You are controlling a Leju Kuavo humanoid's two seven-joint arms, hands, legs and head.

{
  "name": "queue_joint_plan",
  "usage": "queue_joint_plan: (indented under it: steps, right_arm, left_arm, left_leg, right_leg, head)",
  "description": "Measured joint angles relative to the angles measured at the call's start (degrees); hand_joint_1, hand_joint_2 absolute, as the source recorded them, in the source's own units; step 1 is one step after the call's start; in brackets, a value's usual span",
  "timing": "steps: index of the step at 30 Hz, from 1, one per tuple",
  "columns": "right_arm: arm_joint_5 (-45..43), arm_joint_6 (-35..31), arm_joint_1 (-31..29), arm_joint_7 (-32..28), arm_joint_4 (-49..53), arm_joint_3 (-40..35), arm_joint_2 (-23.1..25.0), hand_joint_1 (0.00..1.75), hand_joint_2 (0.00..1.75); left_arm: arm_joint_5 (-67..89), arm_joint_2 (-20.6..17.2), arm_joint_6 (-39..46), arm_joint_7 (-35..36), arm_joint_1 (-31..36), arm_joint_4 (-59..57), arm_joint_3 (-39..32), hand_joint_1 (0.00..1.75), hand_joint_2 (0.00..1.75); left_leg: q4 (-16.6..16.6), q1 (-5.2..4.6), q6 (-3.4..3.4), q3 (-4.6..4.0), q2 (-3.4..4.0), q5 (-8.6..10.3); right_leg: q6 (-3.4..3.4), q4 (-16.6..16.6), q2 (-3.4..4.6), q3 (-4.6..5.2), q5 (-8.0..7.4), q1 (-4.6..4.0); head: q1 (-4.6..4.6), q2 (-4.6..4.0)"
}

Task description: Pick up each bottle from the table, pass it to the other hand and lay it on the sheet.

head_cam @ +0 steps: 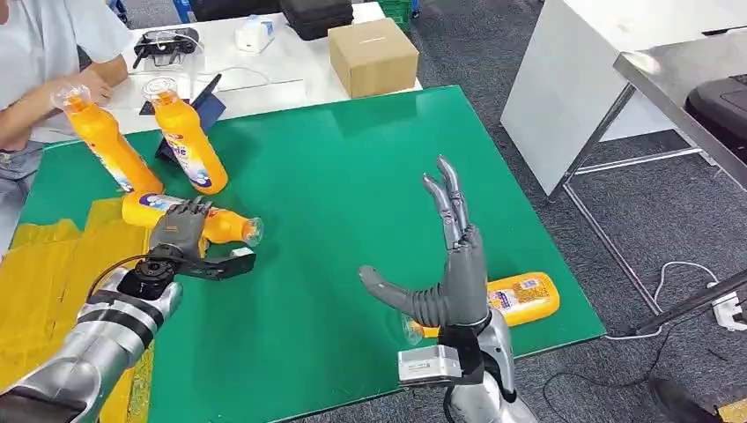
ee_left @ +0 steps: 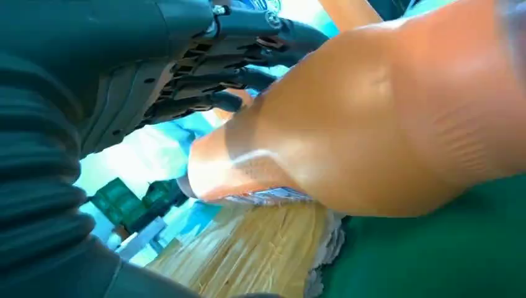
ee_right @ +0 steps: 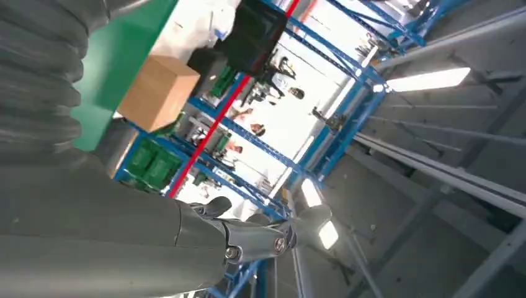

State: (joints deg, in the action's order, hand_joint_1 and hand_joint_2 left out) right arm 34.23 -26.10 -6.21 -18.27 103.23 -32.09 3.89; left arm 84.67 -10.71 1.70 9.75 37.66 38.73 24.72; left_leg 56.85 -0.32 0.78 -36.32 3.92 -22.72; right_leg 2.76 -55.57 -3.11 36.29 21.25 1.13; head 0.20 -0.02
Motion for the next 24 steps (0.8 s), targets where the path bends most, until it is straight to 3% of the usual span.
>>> queue_joint_plan:
  steps: [12, 16, 20, 24]
  right_arm:
    - [-0.3, 0.2, 0.6, -0.5, -0.7, 0.0, -0.4, 0.00, 1.75]
    - [0.3, 0.2, 1.5, -0.5, -0.7, 0.1, -0.6, 0.00, 1.75]
    - [0.2, 0.0, 2.6, -1.2, -0.6, 0.1, -1.0, 0.00, 1.75]
    - [0.1, 0.0, 3.0, -1.5, -0.6, 0.2, -1.2, 0.00, 1.75]
  left_arm:
    - [-7.9, 1.6, 8.7, -4.4, -1.7, 3.0, -1.6, 0.00, 1.75]
    - [-17.5, 2.5, 13.3, -10.5, -6.1, 12.4, -4.1, 0.00, 1.75]
    - [-34.7, 2.8, 11.9, -20.2, -12.7, 28.3, -6.6, 0.00, 1.75]
    - [-37.9, 3.1, 11.0, -21.5, -16.3, 38.7, -8.2, 0.00, 1.75]
  left_leg:
    - [0.0, -0.01, 0.01, -0.01, -0.07, 0.00]
    - [0.0, -0.01, 0.01, -0.01, -0.07, -0.01]
    - [0.0, -0.01, 0.01, -0.02, -0.06, -0.08]
    - [0.0, -0.01, 0.00, -0.03, -0.07, -0.12]
  right_leg:
    - [0.01, 0.0, -0.03, -0.01, -0.01, 0.02]
    - [0.01, 0.0, -0.03, 0.00, 0.00, 0.02]
    - [0.00, 0.0, -0.02, 0.03, 0.06, 0.02]
    - [0.10, 0.0, -0.02, 0.02, 0.14, 0.02]
  head:
    - [0.00, 0.00]
    - [-0.02, 0.00]
    - [-0.02, 0.00]
    - [-0.04, 0.00]
